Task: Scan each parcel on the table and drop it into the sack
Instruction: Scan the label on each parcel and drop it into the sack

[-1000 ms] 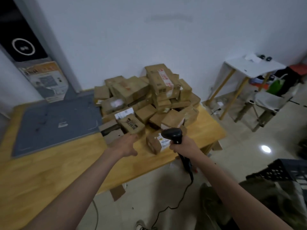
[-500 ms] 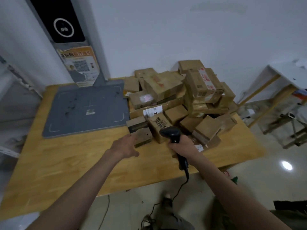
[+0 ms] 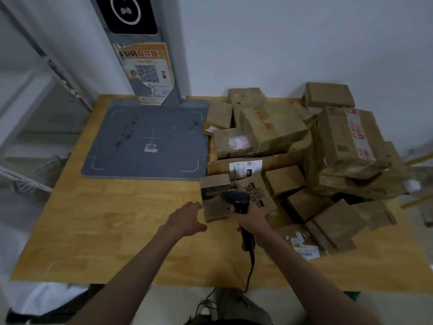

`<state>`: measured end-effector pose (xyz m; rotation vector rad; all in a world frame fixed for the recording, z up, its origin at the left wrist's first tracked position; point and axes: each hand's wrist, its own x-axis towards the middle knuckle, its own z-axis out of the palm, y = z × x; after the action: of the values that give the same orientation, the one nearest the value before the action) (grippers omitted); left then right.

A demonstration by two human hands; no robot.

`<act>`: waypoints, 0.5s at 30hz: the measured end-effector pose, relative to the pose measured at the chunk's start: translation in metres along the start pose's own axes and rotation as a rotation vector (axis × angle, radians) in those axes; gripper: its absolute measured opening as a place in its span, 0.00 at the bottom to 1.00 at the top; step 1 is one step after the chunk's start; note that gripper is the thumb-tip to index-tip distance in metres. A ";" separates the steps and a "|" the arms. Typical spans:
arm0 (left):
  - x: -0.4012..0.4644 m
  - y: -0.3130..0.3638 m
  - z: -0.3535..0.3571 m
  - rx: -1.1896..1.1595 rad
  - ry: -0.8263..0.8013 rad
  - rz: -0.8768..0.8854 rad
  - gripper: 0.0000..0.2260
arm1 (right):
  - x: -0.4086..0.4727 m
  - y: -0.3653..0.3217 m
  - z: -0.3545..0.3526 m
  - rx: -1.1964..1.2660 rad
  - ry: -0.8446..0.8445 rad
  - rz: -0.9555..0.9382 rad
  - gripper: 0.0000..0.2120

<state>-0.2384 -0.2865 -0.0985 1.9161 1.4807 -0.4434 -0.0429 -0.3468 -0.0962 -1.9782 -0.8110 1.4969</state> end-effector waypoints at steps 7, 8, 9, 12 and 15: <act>0.027 0.006 0.015 -0.330 -0.009 -0.085 0.41 | 0.032 0.000 0.005 -0.047 -0.051 -0.030 0.07; 0.030 0.005 0.017 -0.373 -0.009 -0.098 0.44 | 0.035 0.000 0.005 -0.049 -0.050 -0.027 0.07; 0.032 0.004 0.019 -0.415 -0.013 -0.113 0.46 | 0.037 0.001 0.006 -0.039 -0.052 -0.012 0.07; 0.035 0.002 0.024 -0.556 -0.011 -0.116 0.48 | 0.040 0.001 0.008 0.034 -0.062 0.027 0.10; 0.033 0.000 0.027 -0.673 -0.015 -0.072 0.44 | 0.039 0.001 0.012 0.089 -0.062 0.028 0.12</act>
<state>-0.2247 -0.2810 -0.1389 1.3246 1.4513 0.0238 -0.0464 -0.3186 -0.1253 -1.8937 -0.7316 1.5902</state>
